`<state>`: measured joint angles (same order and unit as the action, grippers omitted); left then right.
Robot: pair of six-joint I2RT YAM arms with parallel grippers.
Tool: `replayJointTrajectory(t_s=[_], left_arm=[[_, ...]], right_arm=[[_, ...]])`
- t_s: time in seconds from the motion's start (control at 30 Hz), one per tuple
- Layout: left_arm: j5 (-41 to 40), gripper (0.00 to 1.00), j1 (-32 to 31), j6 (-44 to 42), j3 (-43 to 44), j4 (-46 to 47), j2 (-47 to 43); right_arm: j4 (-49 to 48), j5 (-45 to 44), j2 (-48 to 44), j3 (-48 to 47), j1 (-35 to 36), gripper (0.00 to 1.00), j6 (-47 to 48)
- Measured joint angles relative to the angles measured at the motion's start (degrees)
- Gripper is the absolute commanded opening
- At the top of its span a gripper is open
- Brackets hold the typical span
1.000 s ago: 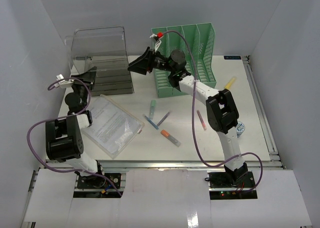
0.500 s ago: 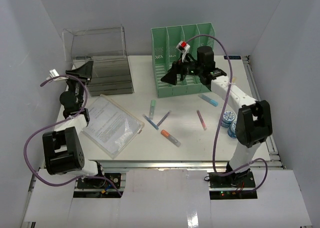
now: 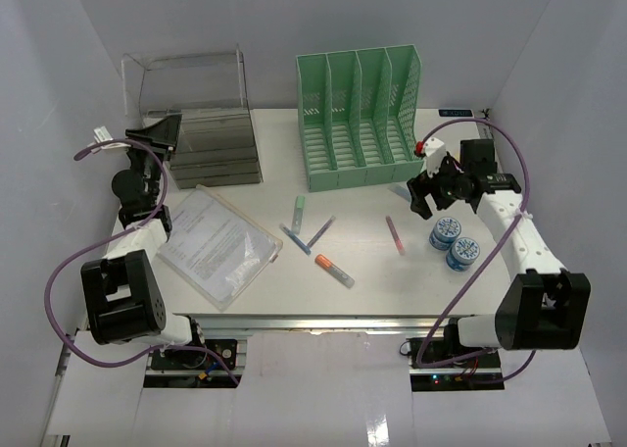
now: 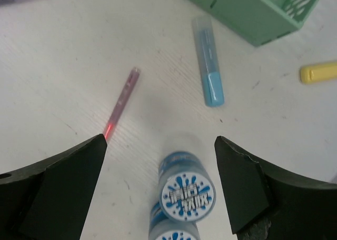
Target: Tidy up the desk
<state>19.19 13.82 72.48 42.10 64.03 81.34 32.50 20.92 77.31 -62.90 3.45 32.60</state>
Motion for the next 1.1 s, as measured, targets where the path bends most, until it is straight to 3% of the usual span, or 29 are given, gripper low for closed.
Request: replayJointTrajectory(t_s=[0.23,0.4,0.87,1.1], left_arm=[[0.3,0.5,0.19,0.57,0.29,-1.52,0.0],[0.39,0.5,0.26,0.87,0.76,-2.39,0.0],[1.15,0.5,0.31,1.06,0.81,-2.93,0.0],[1.22,0.5,0.31,1.08,0.84,-3.29,0.0]], right_arm=[[1.5,-15.8,-5.94,4.06,0.3,0.9,1.98],[3.65,-20.11,-5.05,8.32,-1.37,0.9,2.56],[7.07,-8.51,4.19,6.18,-8.2,0.9,8.61],[6.32,-6.82,7.87,5.92,-8.24,1.0,8.78]])
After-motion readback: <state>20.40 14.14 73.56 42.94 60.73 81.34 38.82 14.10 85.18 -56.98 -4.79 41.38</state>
